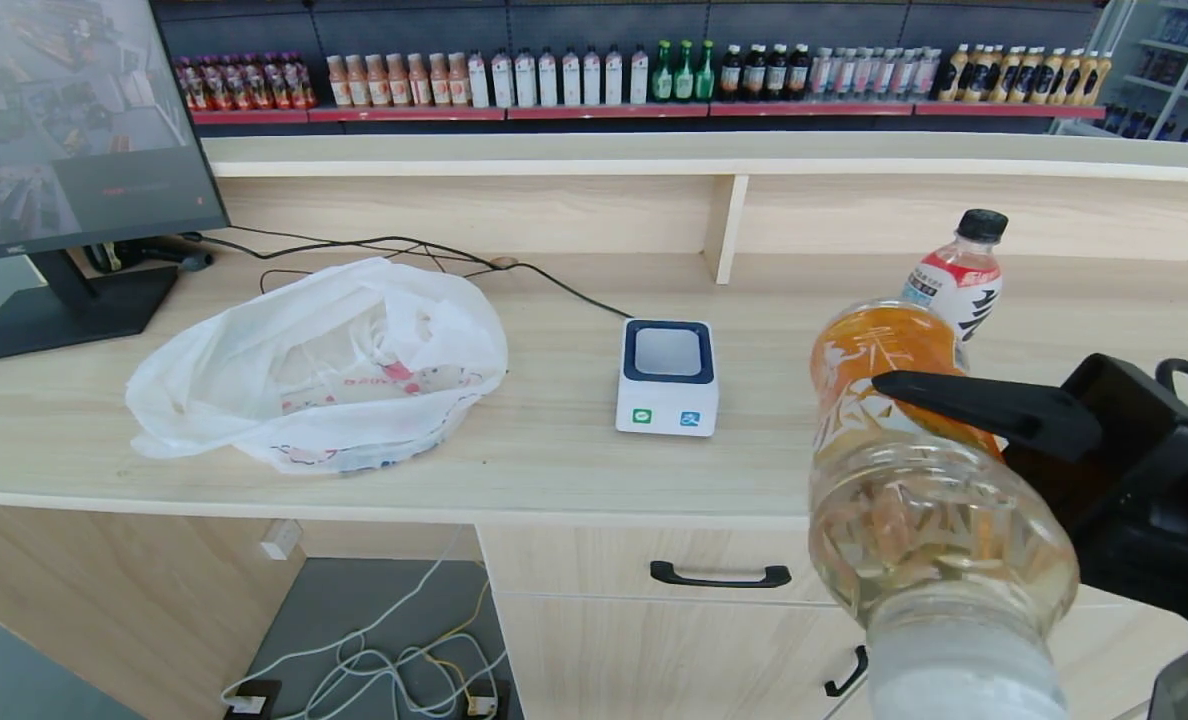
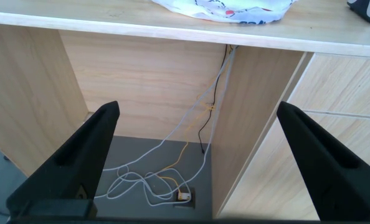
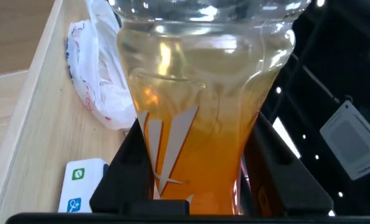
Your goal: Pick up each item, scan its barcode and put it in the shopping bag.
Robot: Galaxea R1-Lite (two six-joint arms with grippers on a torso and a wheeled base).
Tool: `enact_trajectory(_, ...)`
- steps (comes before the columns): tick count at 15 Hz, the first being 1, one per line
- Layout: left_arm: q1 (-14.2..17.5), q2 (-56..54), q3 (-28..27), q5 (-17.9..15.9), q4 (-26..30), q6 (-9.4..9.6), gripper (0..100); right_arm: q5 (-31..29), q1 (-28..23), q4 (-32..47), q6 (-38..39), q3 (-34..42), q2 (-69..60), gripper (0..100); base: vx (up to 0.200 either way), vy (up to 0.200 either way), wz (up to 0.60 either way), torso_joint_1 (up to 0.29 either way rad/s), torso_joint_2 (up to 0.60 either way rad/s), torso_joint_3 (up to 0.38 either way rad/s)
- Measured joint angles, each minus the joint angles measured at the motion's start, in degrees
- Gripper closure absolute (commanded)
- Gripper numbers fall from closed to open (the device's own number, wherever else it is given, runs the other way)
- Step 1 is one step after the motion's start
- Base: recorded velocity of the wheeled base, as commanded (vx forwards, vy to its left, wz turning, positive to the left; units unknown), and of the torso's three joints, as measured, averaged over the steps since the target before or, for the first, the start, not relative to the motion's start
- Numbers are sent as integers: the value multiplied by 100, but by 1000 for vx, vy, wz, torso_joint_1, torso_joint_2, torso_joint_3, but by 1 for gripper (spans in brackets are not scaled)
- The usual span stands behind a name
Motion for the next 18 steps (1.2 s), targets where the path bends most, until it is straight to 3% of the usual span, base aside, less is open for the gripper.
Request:
enact_trajectory(4,0,0,0,0,0,-2,0,-54,-535,-645,1403,-80,358,100,0,0,0,0,0,0)
enact_trajectory(6,0,0,0,0,0,0,0,-638,-562,-651,1930,-146,608,100,0,0,0,0,0,0)
enact_trajectory(10,0,0,0,0,0,-2,0,-1730,-212,-647,3284,-452,967,100,0,0,0,0,0,0)
enact_trajectory(14,0,0,0,0,0,0,0,-3497,577,-649,4528,-540,1136,100,0,0,0,0,0,0)
enact_trajectory(18,0,0,0,0,0,-2,0,-4212,730,-651,5862,-679,1312,100,0,0,0,0,0,0)
